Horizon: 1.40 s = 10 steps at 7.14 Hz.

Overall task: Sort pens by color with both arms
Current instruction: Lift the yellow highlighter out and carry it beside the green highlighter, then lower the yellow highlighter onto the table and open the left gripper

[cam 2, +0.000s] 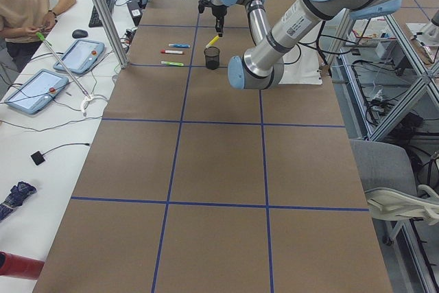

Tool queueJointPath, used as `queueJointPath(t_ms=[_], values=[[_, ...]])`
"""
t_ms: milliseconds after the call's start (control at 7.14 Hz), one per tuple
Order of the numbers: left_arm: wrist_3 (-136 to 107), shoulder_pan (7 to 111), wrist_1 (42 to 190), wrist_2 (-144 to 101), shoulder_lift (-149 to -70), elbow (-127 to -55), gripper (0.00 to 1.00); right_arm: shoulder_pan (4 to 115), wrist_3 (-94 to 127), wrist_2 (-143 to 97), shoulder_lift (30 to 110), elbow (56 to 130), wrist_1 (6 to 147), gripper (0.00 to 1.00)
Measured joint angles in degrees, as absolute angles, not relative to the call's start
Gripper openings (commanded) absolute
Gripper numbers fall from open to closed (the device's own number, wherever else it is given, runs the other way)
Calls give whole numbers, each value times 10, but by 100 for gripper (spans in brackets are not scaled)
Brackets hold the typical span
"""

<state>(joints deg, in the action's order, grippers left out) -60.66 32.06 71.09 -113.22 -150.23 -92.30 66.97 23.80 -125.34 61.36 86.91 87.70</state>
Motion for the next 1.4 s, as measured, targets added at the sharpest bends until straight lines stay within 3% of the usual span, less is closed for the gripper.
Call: queueJointPath(t_ms=[280, 700, 980, 1401], values=[[-606, 342, 720, -1093, -1487, -954, 0, 670, 238, -1254, 615, 868, 876, 100], [-610, 372, 843, -1028, -1440, -938, 0, 673, 237, -1259, 622, 867, 871, 100], [-611, 402, 956, -1021, -1428, -860, 0, 674, 237, -1260, 637, 869, 853, 100], [-611, 414, 1164, -970, -1468, -646, 0, 677, 240, -1260, 653, 869, 831, 100]])
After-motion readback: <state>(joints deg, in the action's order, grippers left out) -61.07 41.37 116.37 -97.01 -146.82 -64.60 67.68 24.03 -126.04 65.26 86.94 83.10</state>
